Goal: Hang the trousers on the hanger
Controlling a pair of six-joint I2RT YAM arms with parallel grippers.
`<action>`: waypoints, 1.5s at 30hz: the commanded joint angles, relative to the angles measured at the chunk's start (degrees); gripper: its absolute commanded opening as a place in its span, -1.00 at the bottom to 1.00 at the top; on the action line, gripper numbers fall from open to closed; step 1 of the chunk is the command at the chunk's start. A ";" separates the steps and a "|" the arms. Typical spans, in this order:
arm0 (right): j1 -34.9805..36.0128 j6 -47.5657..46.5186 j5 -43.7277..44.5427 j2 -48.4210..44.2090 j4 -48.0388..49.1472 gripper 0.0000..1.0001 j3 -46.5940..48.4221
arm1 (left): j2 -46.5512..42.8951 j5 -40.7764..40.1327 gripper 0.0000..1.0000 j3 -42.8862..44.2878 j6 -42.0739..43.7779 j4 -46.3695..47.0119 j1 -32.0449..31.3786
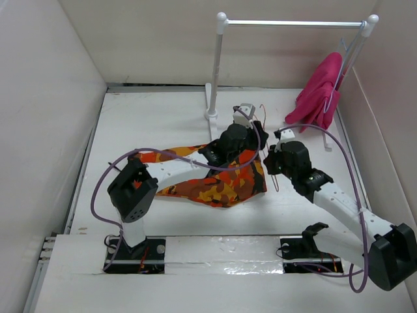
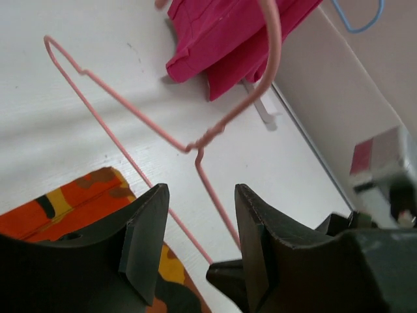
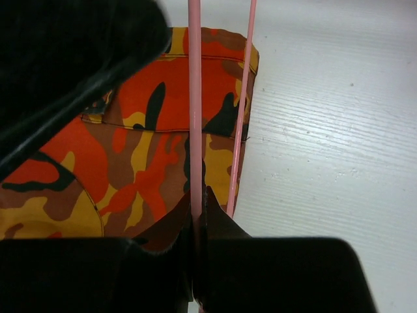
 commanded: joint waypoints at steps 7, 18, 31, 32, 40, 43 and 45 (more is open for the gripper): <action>0.62 0.69 -2.02 -2.25 4.27 -1.00 -2.23 | 4.07 -0.53 -0.15 7.87 0.40 3.40 -0.30; 0.62 1.04 0.08 -3.92 3.57 -1.00 -3.02 | 10.67 -3.43 -0.96 15.00 -0.57 -2.49 -0.30; 0.62 2.63 -0.53 -19.82 -6.70 0.46 -3.20 | -0.93 -6.77 -1.00 -11.43 -15.15 17.45 -5.75; 0.62 2.54 -0.53 -20.96 -7.23 0.48 -2.42 | -0.93 -7.82 -1.00 -12.50 -16.12 18.77 -7.15; -1.76 2.80 -4.93 -14.21 -3.65 -1.00 -4.77 | 2.05 -22.94 -1.00 -19.89 -27.54 28.44 -9.62; -3.68 3.59 -6.86 -12.37 0.05 -1.00 -7.23 | 3.89 -27.33 -1.00 -19.90 -31.94 29.50 -9.62; -4.91 3.77 -7.91 -11.75 2.59 -1.00 -8.47 | 5.48 -29.53 -1.00 -18.32 -32.56 27.85 -9.62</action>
